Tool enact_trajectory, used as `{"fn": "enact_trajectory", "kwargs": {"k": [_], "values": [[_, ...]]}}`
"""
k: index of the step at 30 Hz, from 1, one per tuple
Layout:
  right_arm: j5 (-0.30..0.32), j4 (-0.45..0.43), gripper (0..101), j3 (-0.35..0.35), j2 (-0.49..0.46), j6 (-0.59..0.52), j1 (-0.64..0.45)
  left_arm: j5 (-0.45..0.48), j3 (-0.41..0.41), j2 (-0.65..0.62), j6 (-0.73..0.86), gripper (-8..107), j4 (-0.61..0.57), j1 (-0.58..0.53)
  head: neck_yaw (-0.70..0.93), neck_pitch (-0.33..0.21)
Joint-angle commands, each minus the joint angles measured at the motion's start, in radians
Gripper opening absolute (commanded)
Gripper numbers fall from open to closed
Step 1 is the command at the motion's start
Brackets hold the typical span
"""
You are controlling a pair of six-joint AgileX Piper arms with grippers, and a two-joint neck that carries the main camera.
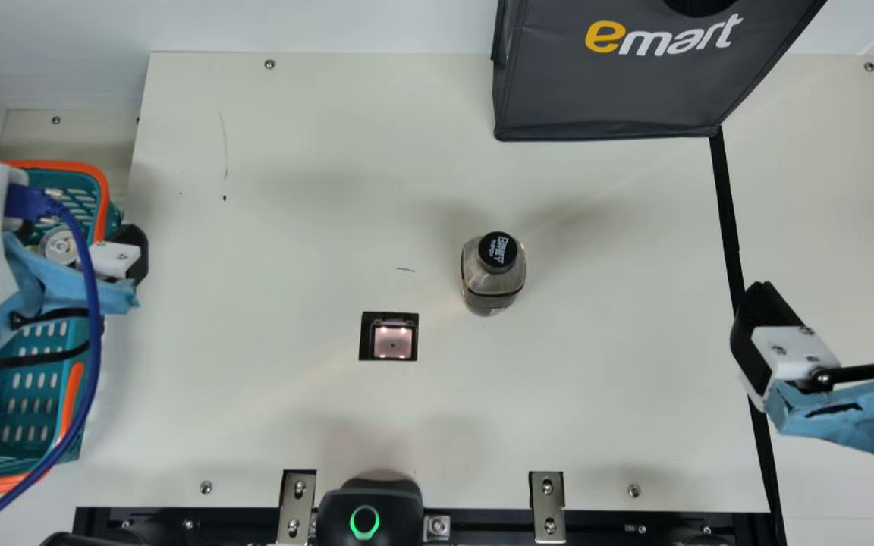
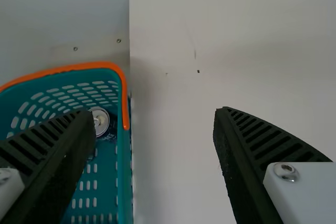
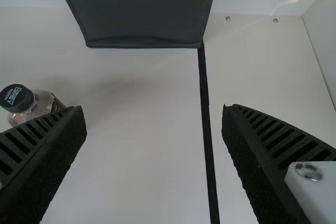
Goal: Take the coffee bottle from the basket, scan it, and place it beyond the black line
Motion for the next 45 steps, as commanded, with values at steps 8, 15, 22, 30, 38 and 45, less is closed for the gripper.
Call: {"fn": "enact_trajectory", "kwargs": {"k": [8, 15, 22, 30, 38, 45], "values": [[0.0, 0.0, 91, 0.0, 0.0, 0.0, 0.0, 0.037, 0.021, -0.041, -0.057, 90, 0.016, 0.035, -0.001, -0.026], [0.0, 0.0, 91, 0.0, 0.0, 0.0, 0.0, 0.071, 0.041, -0.081, -0.071, 90, 0.004, 0.077, -0.001, -0.026], [0.0, 0.0, 91, 0.0, 0.0, 0.0, 0.0, 0.118, 0.045, -0.129, -0.067, 90, -0.014, 0.115, -0.001, -0.026], [-0.001, 0.0, 91, 0.0, 0.0, 0.0, 0.0, 0.173, 0.044, -0.196, -0.05, 90, -0.03, 0.136, -0.001, -0.026], [-0.001, 0.0, 91, 0.0, 0.0, 0.0, 0.0, 0.22, 0.053, -0.248, -0.037, 90, -0.06, 0.144, -0.001, -0.026], [-0.001, 0.0, 91, 0.0, 0.0, 0.0, 0.0, 0.258, 0.074, -0.288, -0.02, 90, -0.089, 0.141, -0.001, -0.026]]}}
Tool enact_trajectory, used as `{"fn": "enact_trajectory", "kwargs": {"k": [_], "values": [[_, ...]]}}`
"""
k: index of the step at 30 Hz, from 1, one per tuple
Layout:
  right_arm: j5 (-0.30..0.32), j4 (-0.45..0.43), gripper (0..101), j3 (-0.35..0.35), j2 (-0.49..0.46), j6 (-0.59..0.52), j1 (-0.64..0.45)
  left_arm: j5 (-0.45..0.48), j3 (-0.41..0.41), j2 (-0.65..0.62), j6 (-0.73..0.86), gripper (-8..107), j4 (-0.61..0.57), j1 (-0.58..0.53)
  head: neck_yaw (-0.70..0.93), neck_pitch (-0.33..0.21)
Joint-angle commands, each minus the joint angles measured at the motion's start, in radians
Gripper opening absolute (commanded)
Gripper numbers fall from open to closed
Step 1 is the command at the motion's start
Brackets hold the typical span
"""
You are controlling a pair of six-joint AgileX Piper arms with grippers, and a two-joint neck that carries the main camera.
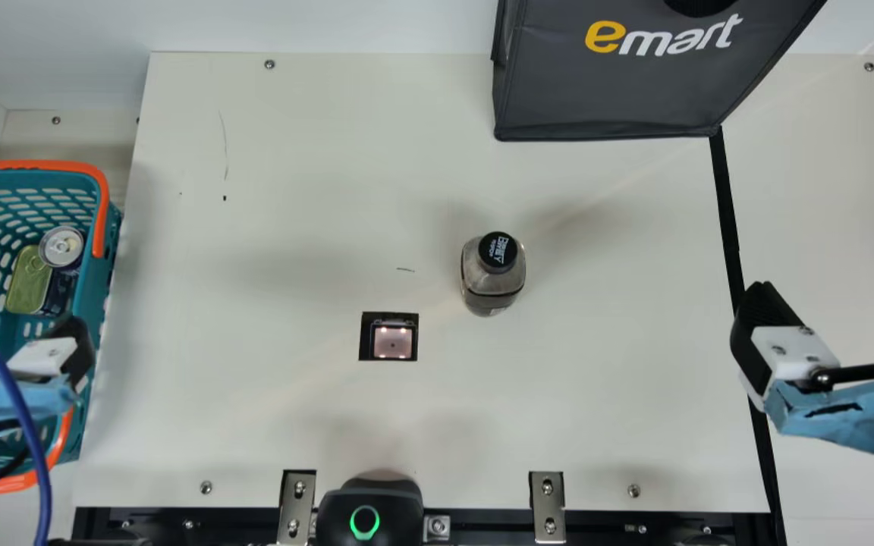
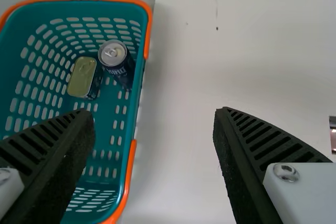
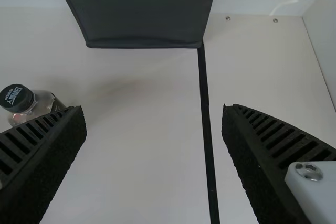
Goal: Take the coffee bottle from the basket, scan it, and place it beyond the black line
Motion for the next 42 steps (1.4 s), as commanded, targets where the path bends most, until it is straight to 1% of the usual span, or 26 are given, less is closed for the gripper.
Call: {"fn": "enact_trajectory", "kwargs": {"k": [1, 12, 24, 42], "values": [[0.0, 0.0, 91, 0.0, 0.0, 0.0, 0.0, 0.01, 0.006, -0.012, 0.003, 90, -0.006, -0.002, 0.0, -0.026], [0.0, 0.0, 91, 0.0, 0.0, 0.0, 0.0, 0.064, 0.035, -0.067, 0.022, 90, -0.026, -0.017, 0.0, -0.026], [0.001, 0.0, 91, 0.0, 0.0, 0.0, 0.0, 0.064, 0.069, -0.085, 0.054, 90, -0.044, -0.02, 0.0, -0.026], [0.001, 0.0, 91, 0.0, 0.0, 0.0, 0.0, 0.065, 0.068, -0.084, 0.053, 90, -0.045, -0.02, 0.0, -0.026]]}}
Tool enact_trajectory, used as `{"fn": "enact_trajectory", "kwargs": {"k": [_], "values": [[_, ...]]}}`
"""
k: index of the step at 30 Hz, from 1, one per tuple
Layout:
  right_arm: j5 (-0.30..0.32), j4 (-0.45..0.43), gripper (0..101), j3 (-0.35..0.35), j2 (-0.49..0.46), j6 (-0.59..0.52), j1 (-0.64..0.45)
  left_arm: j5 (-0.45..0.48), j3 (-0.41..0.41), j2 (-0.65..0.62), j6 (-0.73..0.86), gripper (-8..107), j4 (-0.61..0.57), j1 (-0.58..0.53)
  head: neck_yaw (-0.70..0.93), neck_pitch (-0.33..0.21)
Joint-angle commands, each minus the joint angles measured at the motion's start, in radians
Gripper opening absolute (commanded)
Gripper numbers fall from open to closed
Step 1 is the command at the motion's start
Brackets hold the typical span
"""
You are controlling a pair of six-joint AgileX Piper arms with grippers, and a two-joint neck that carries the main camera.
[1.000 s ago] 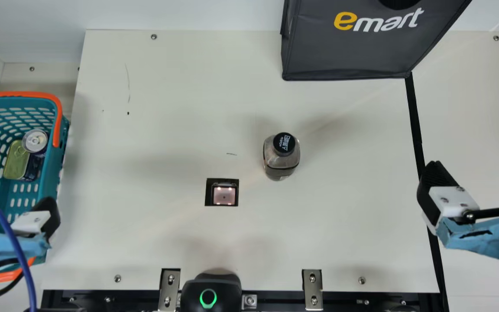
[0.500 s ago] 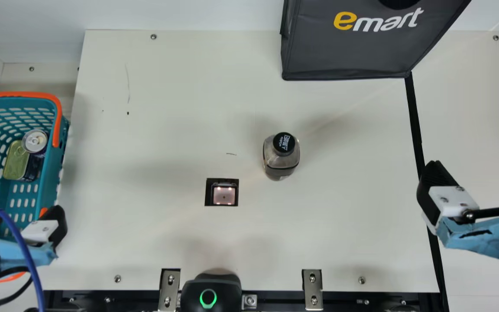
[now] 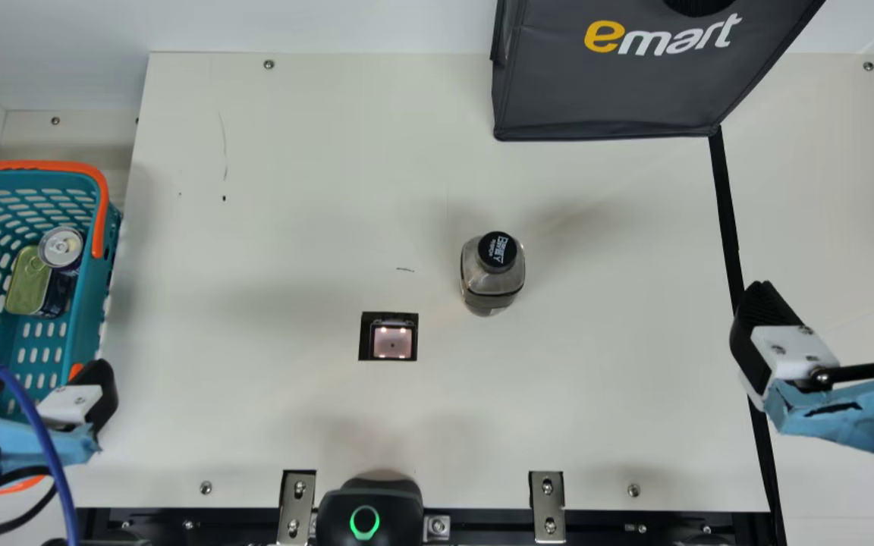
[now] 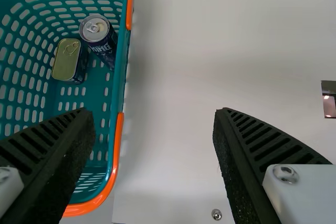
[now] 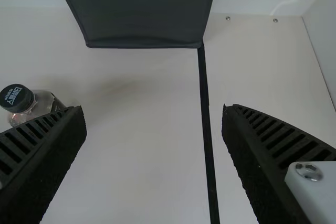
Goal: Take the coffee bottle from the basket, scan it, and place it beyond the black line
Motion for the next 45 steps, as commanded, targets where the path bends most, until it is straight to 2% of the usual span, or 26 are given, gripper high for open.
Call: {"fn": "enact_trajectory", "kwargs": {"k": [1, 13, 24, 45], "values": [[0.0, 0.0, 91, 0.0, 0.0, 0.0, 0.0, 0.0, 0.0, 0.0, 0.0, 90, 0.0, 0.0, 0.0, -0.026], [-0.001, 0.002, 91, 0.0, 0.003, 0.004, 0.005, 0.0, 0.0, 0.0, 0.0, 90, 0.0, 0.0, 0.0, -0.026], [-0.011, 0.014, 91, 0.009, 0.031, -0.003, 0.062, 0.0, 0.0, 0.0, 0.0, 90, 0.0, 0.0, 0.0, -0.026], [-0.056, 0.027, 91, -0.028, 0.192, -0.015, 0.269, 0.0, 0.0, 0.0, 0.0, 90, 0.0, 0.0, 0.0, -0.026]]}}
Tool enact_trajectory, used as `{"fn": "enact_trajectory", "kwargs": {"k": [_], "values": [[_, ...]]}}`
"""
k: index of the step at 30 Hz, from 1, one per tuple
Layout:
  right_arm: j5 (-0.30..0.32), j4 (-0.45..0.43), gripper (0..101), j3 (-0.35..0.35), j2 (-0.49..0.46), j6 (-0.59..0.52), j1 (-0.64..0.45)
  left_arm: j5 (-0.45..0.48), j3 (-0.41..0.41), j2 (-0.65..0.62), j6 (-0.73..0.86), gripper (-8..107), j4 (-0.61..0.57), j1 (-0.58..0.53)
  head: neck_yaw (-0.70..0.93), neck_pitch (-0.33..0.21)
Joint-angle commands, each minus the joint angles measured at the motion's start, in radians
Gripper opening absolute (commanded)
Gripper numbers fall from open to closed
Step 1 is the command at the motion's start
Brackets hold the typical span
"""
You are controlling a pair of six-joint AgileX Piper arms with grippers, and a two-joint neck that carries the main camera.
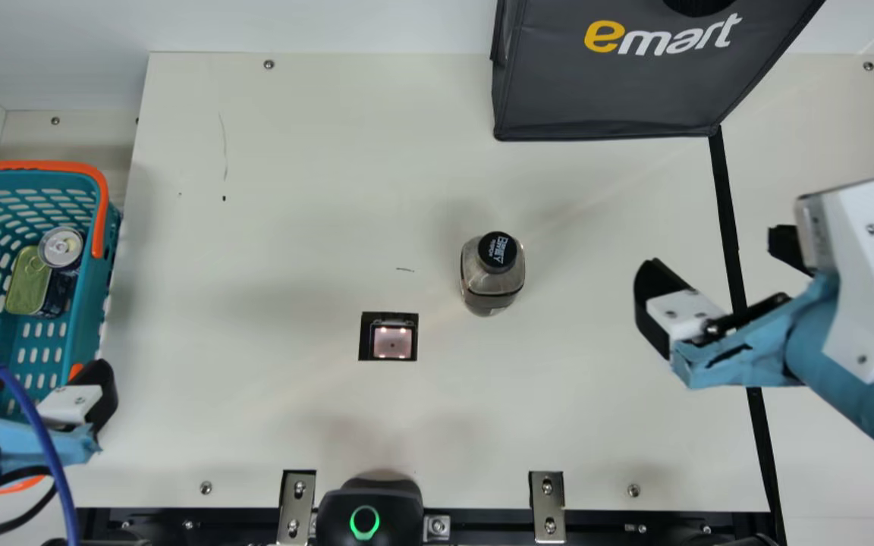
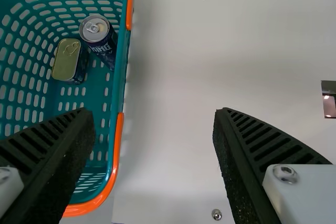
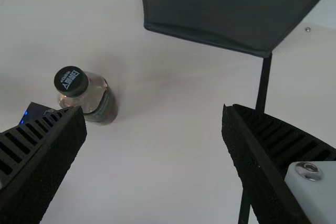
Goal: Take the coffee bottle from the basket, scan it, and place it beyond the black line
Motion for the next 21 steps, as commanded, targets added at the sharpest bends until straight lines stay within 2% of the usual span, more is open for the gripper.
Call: {"fn": "enact_trajectory", "kwargs": {"k": [1, 21], "values": [[-0.004, 0.005, 91, -0.001, 0.015, -0.001, 0.018, 0.0, 0.0, 0.0, 0.0, 90, 0.0, 0.0, 0.002, -0.026], [-0.074, 0.111, 91, -0.026, 0.185, -0.092, 0.164, 0.0, 0.0, 0.0, 0.0, 90, 0.0, 0.0, 0.002, -0.026]]}}
